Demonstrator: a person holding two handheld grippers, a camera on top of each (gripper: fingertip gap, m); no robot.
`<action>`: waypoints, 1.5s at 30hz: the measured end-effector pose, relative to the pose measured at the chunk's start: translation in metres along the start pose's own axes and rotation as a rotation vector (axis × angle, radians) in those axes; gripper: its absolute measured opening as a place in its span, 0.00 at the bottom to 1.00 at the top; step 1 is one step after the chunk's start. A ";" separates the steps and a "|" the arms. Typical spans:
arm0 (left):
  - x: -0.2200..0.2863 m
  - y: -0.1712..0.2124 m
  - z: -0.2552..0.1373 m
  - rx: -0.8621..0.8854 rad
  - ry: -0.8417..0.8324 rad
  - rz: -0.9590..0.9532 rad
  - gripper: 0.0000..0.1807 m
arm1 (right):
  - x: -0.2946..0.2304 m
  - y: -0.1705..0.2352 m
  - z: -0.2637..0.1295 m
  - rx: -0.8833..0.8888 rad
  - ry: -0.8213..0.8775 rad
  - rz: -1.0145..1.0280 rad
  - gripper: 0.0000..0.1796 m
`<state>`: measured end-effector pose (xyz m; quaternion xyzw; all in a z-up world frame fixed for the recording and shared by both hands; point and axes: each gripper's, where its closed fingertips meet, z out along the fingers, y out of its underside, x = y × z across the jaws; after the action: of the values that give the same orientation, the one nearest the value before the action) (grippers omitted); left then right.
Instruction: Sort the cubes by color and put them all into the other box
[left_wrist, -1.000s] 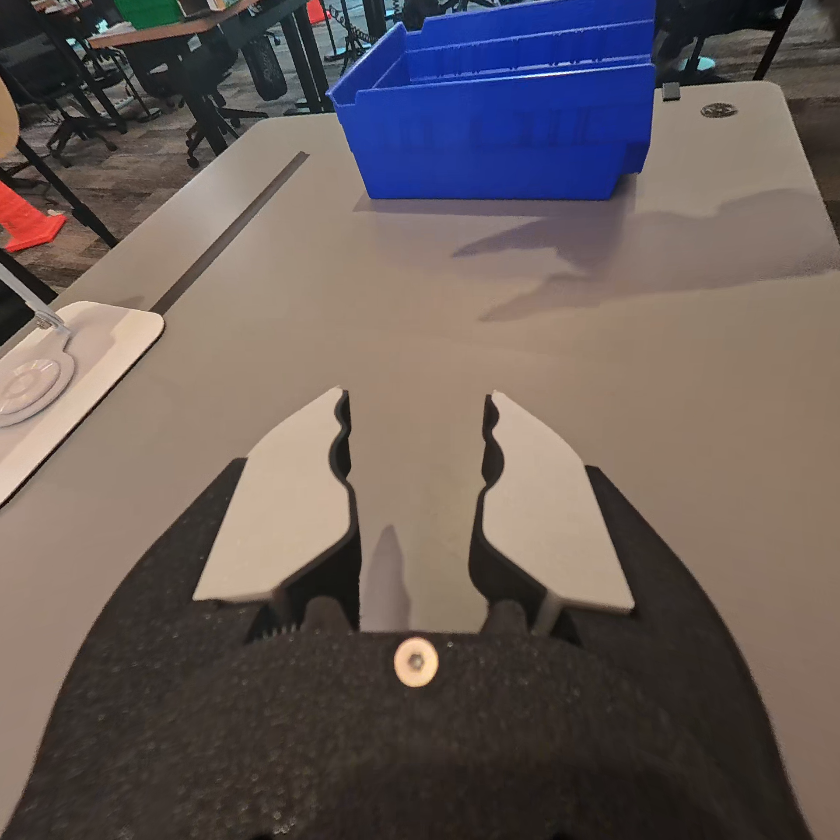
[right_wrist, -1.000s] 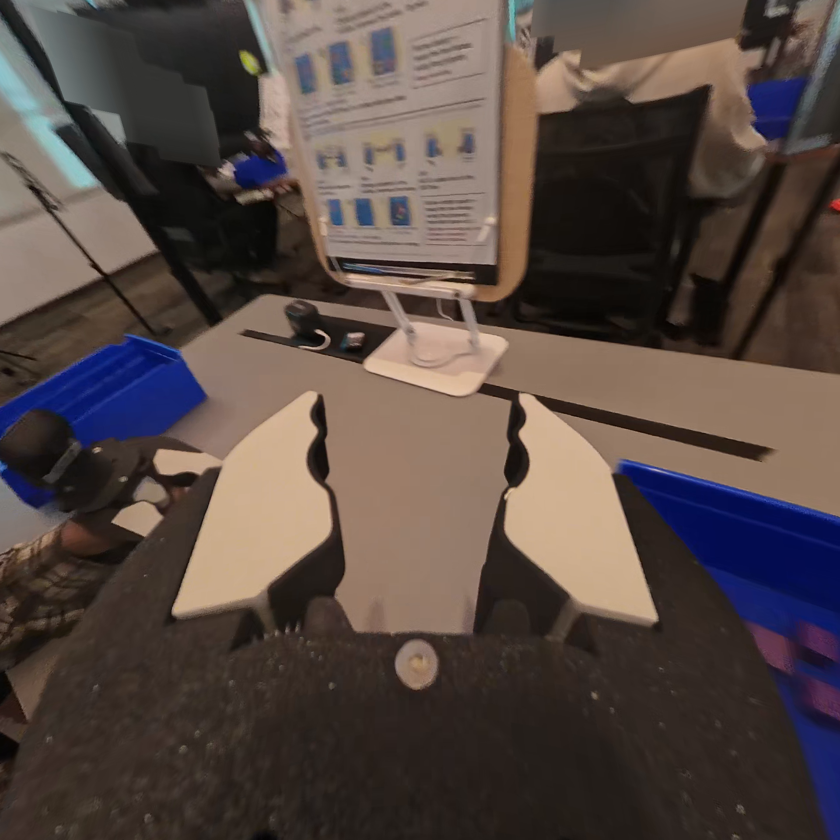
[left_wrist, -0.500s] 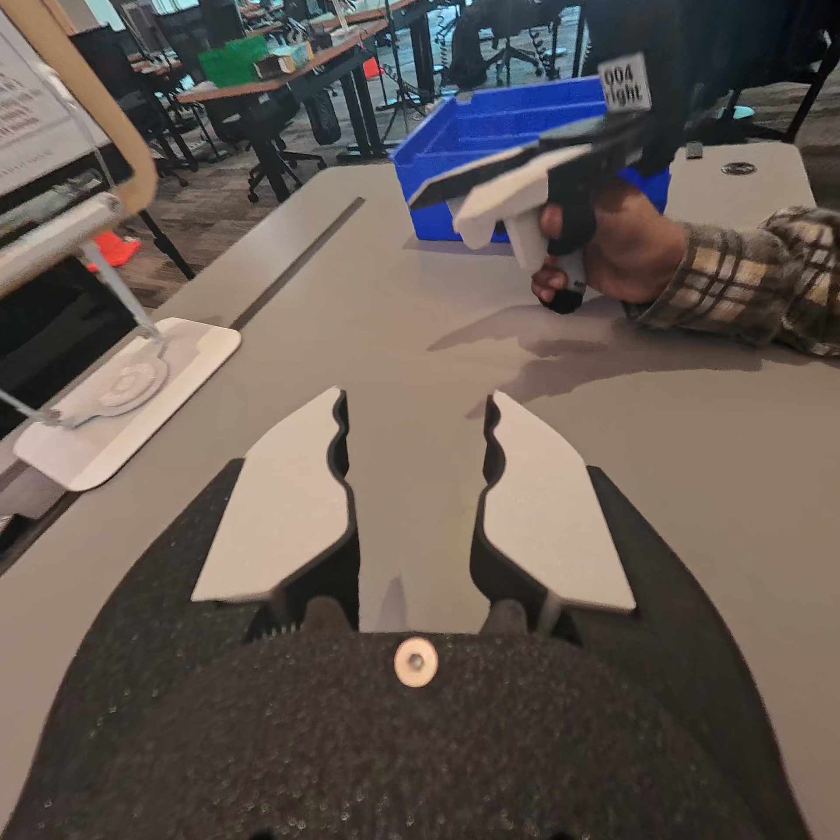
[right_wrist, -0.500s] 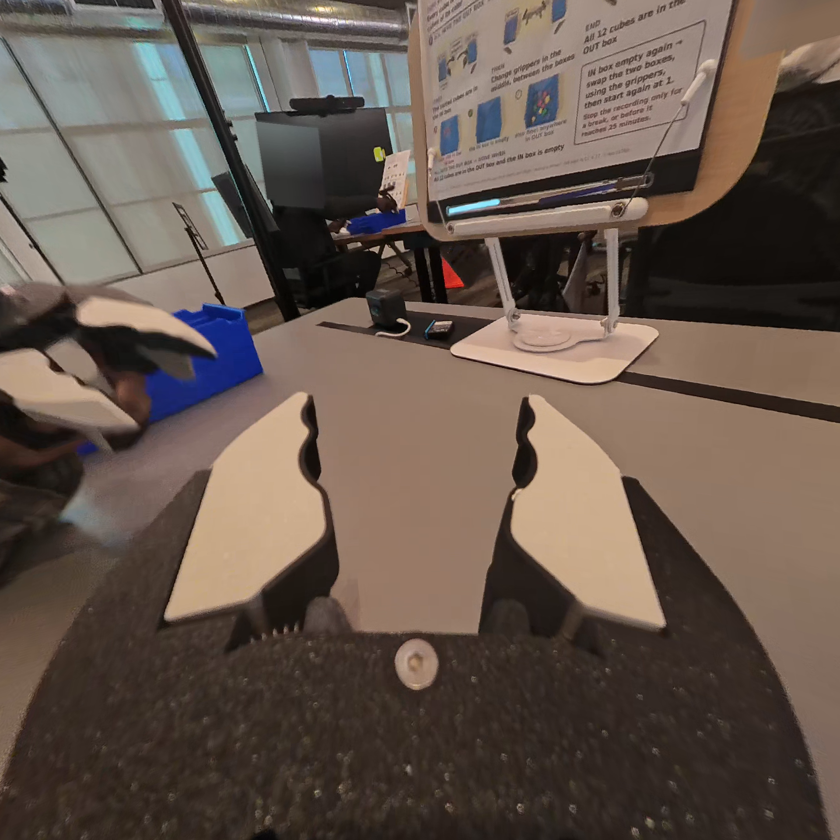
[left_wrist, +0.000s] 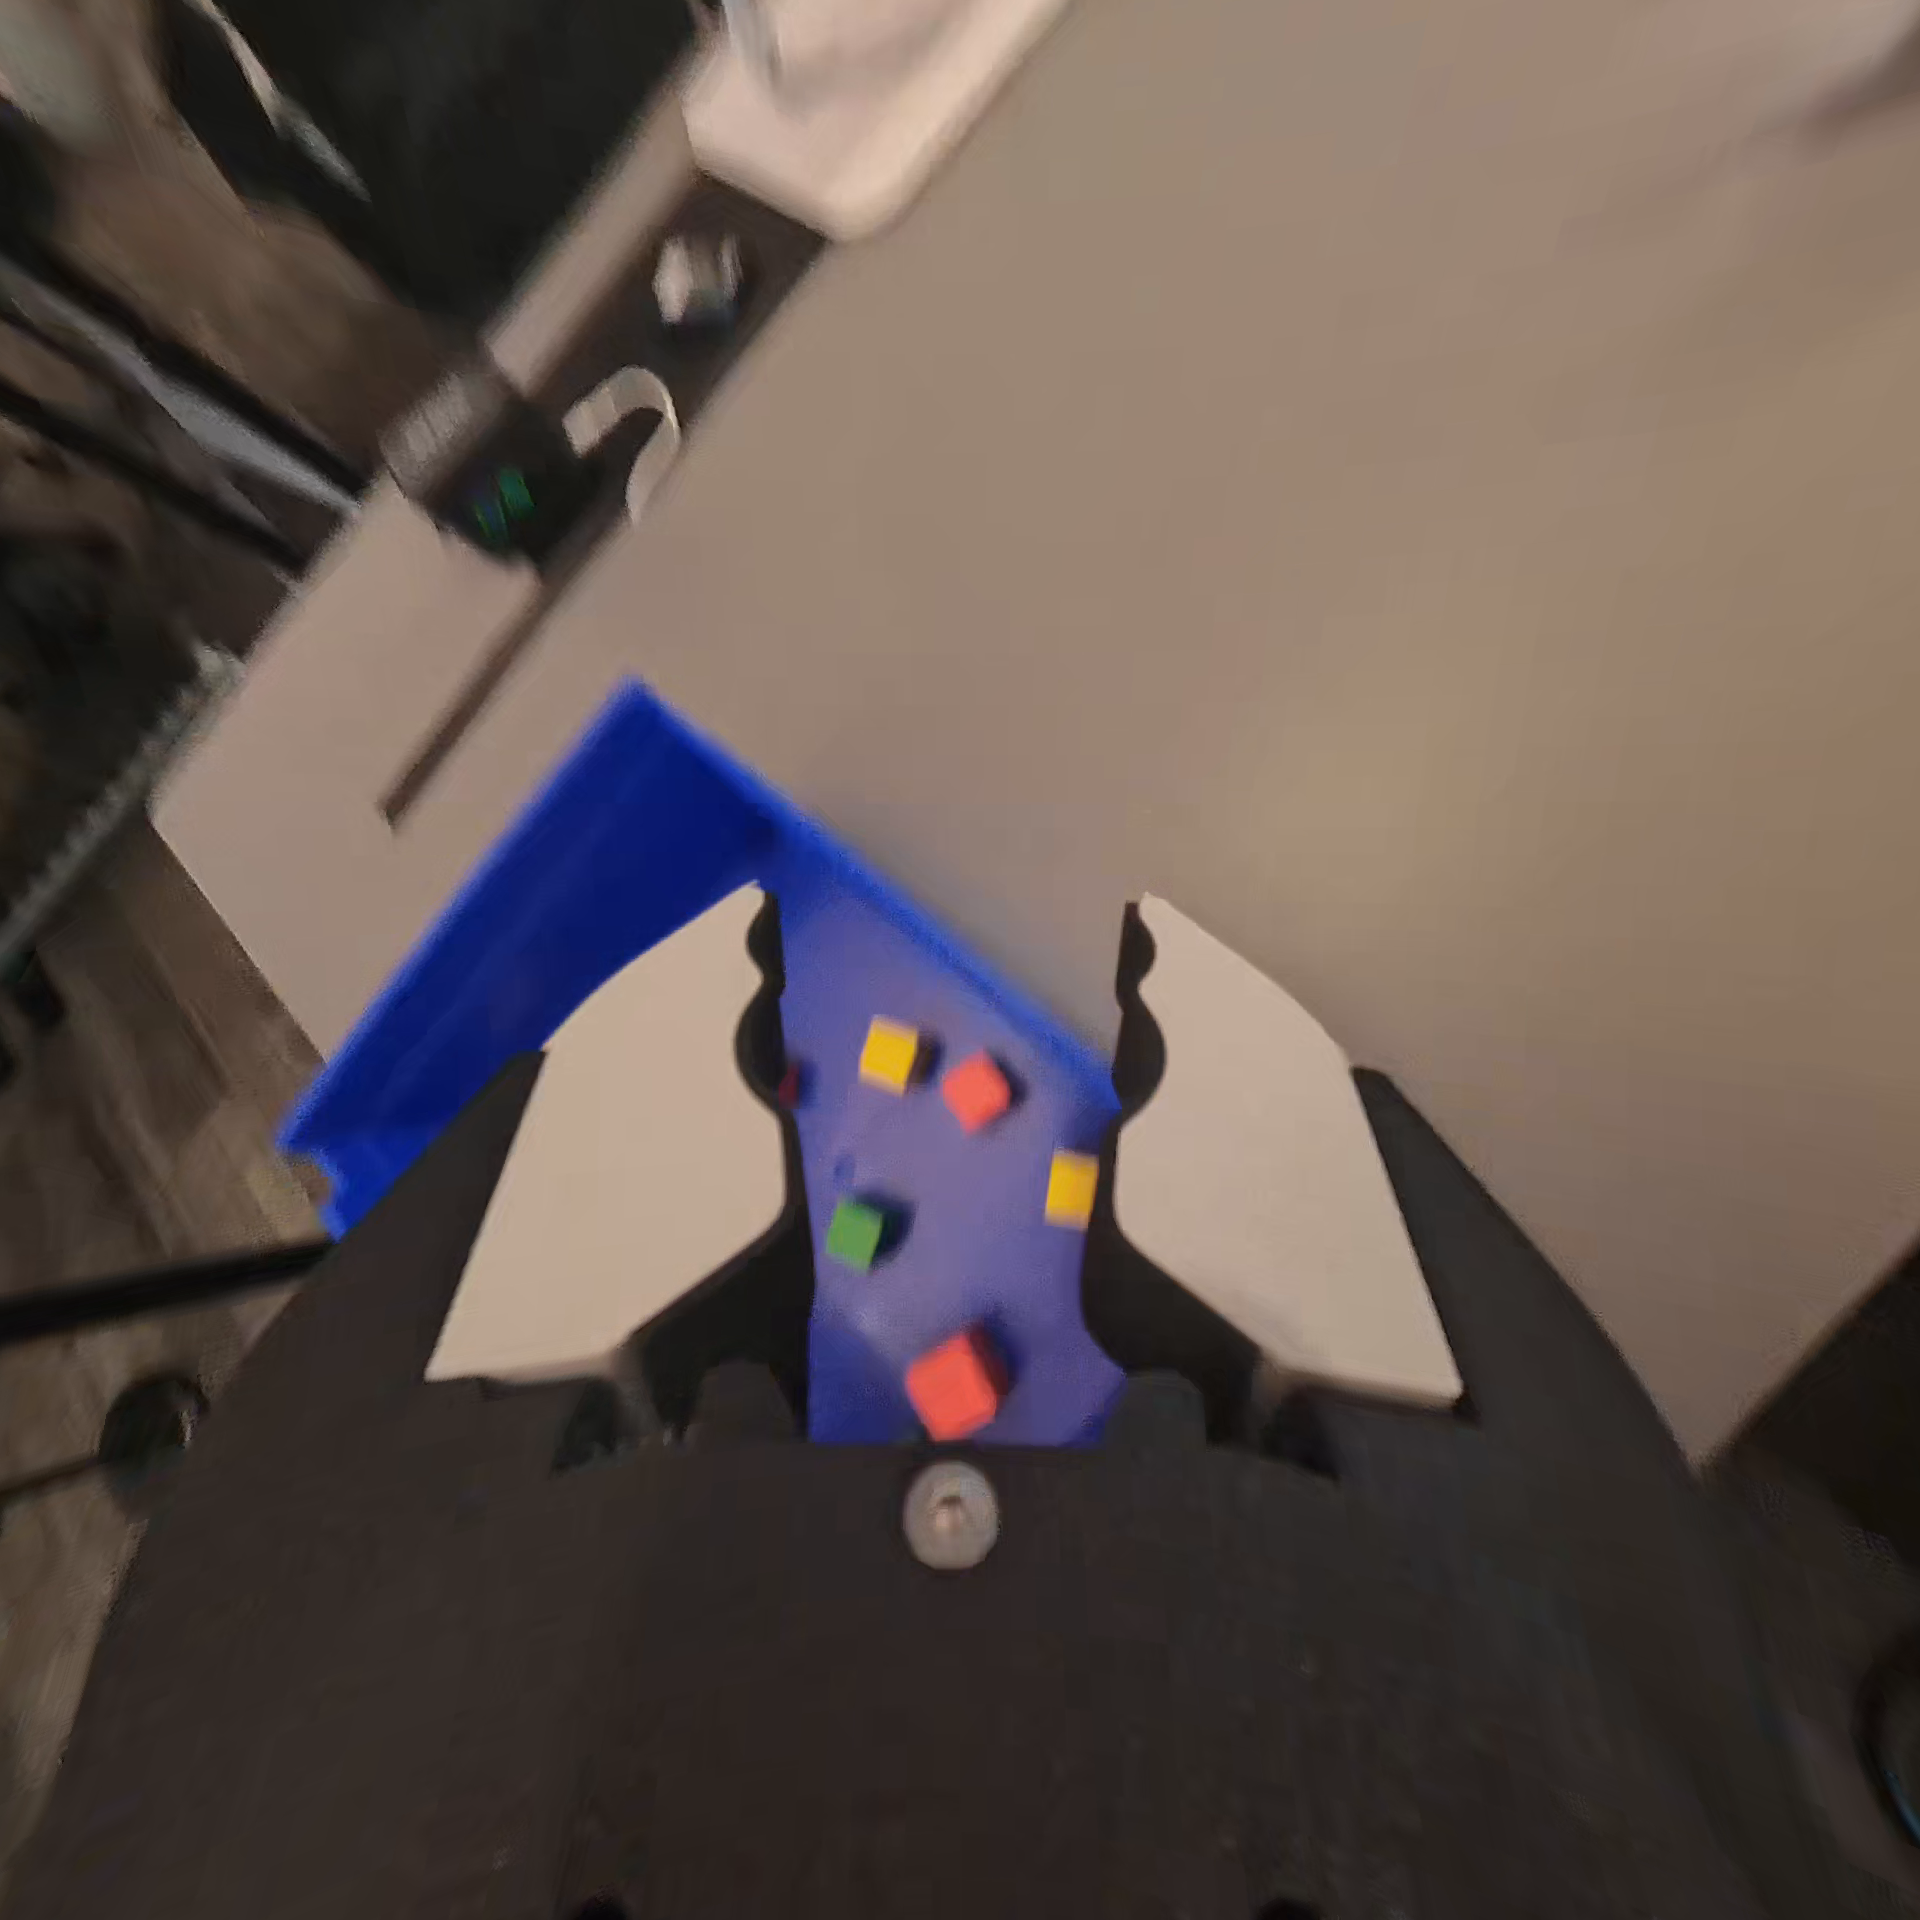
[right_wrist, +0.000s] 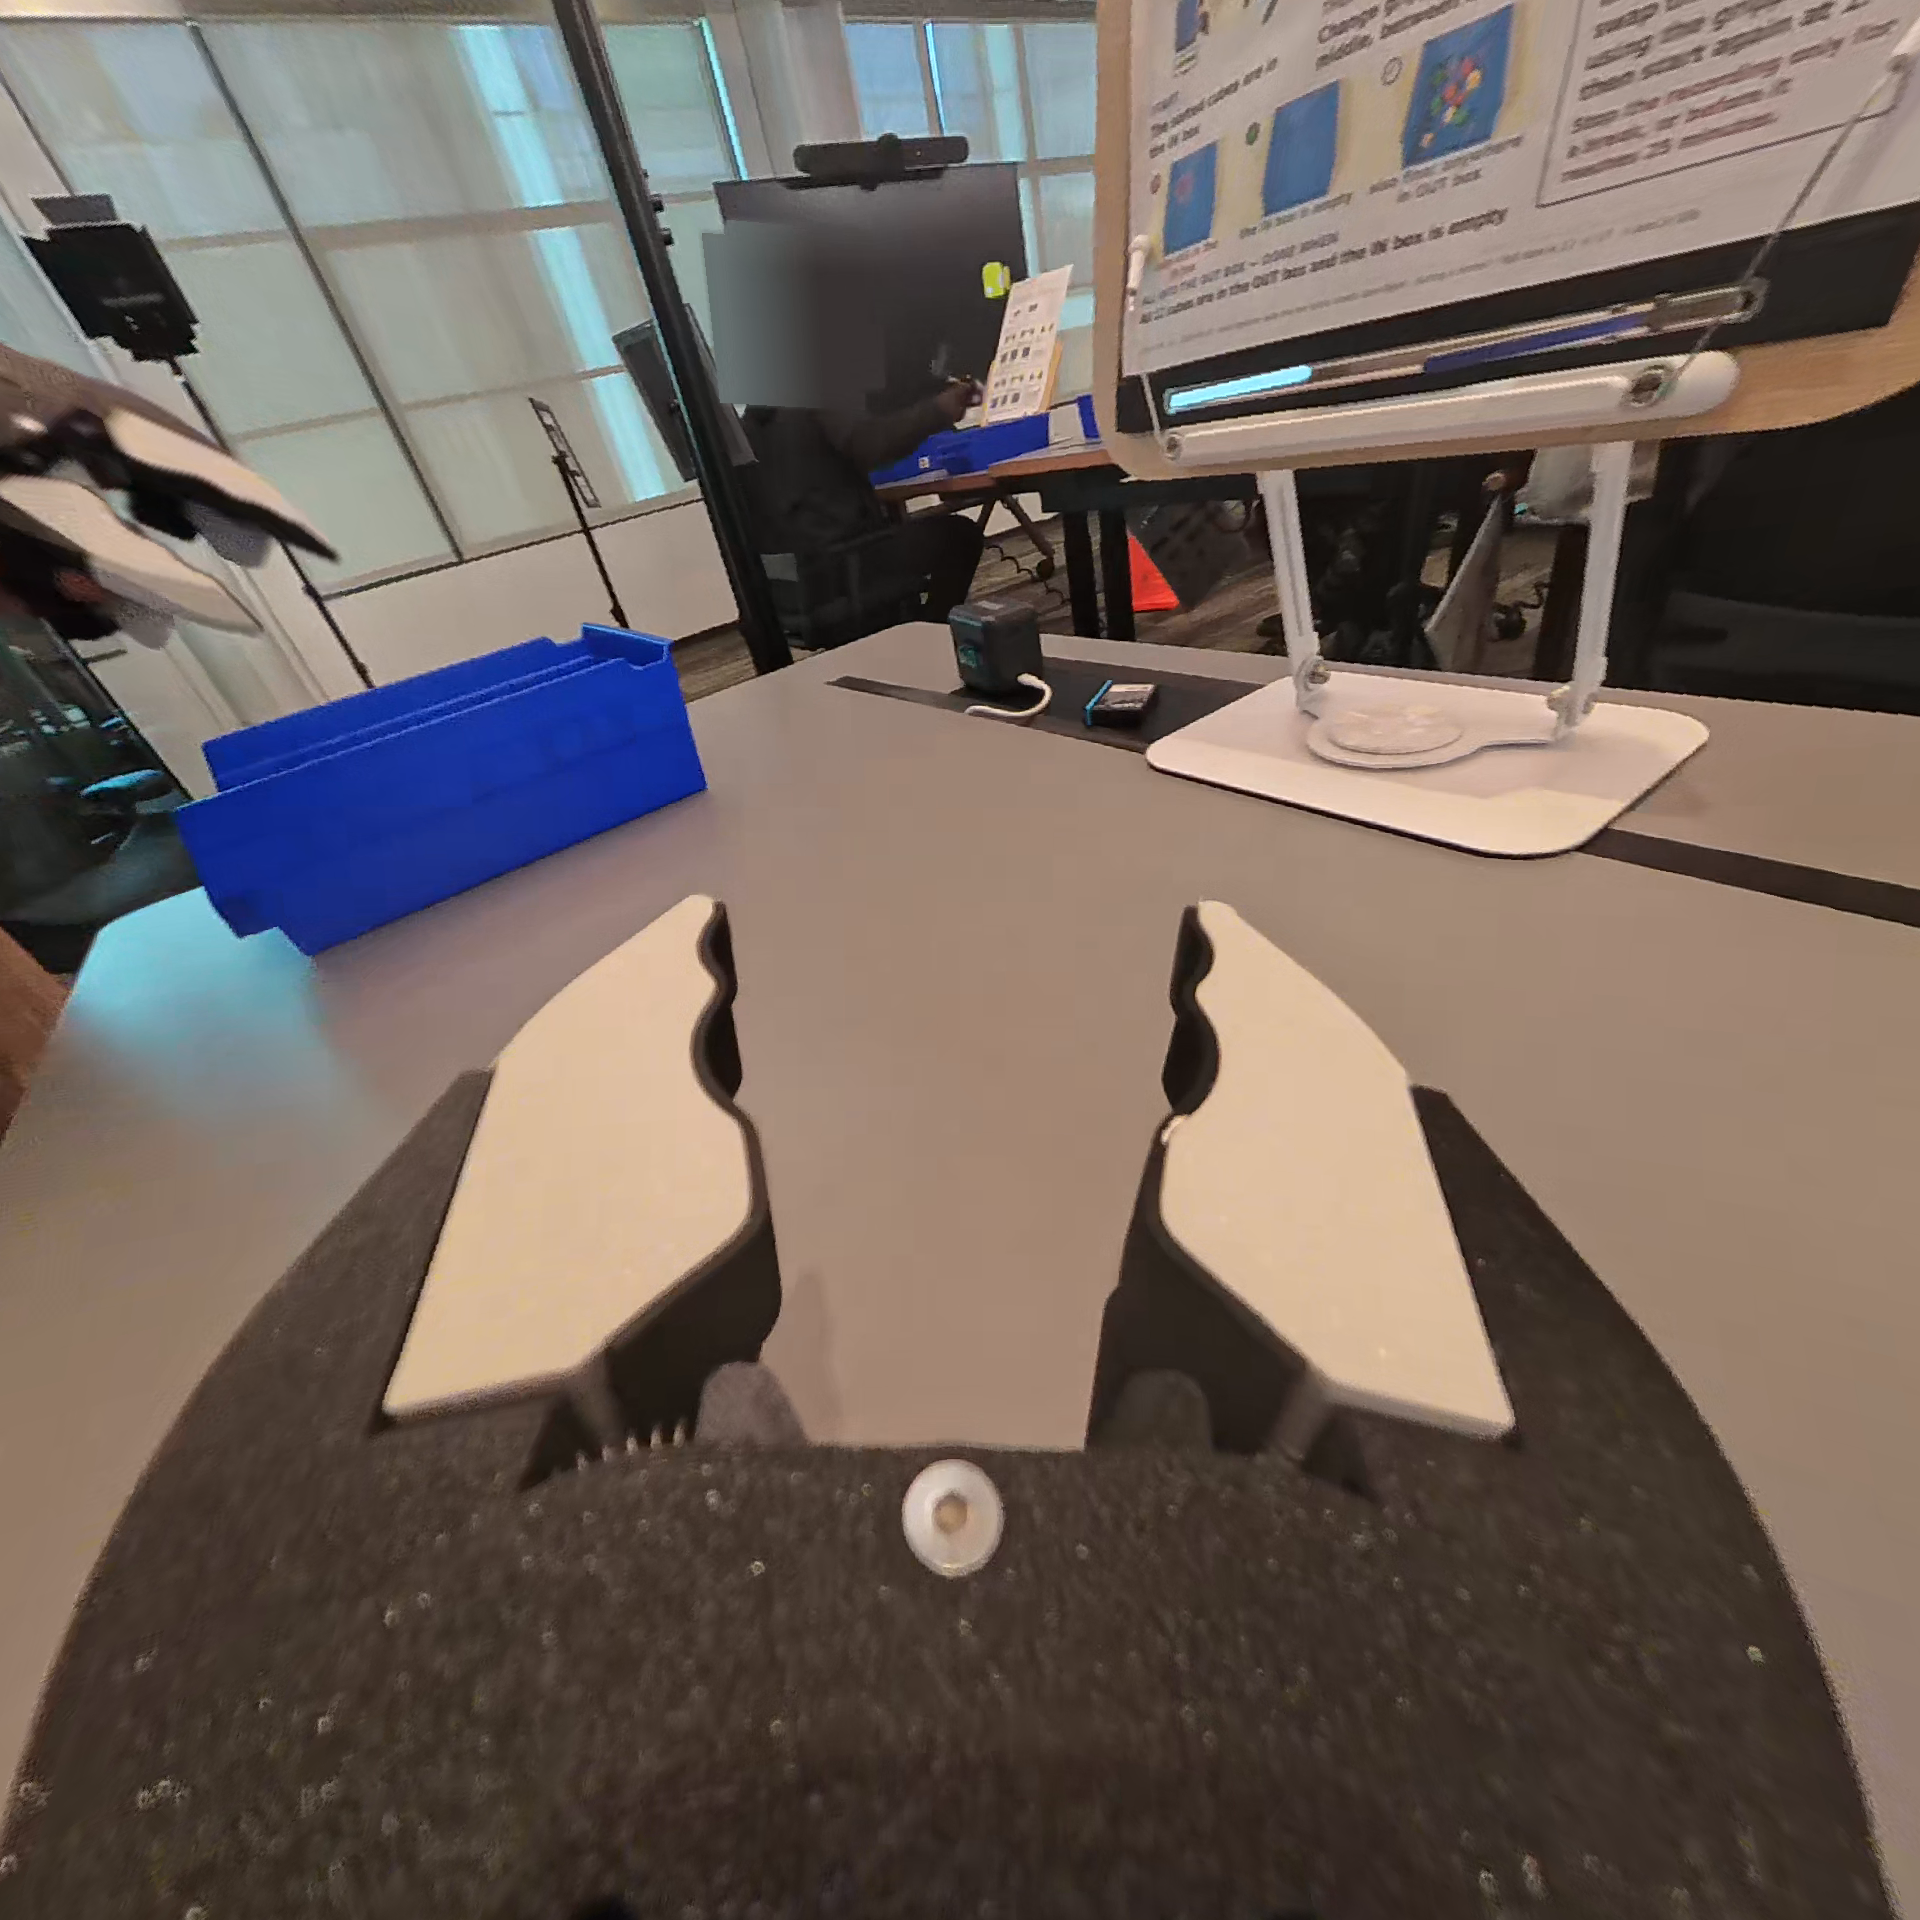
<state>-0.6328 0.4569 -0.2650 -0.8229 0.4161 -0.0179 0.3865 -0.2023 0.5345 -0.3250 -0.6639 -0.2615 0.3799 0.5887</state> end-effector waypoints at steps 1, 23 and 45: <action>-0.007 0.025 0.001 -0.079 0.033 -0.007 0.34 | -0.002 0.000 0.001 0.000 -0.011 -0.006 0.45; -0.043 0.204 0.067 -0.694 0.298 0.307 0.27 | -0.020 0.020 0.010 -0.057 -0.160 -0.043 0.45; 0.129 -0.151 0.036 0.551 0.147 0.320 0.12 | -0.143 -0.030 0.030 -0.236 -0.725 0.819 0.36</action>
<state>-0.4343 0.4424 -0.2290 -0.6081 0.5464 -0.1285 0.5614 -0.3053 0.4436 -0.2681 -0.5997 -0.2086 0.7496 0.1870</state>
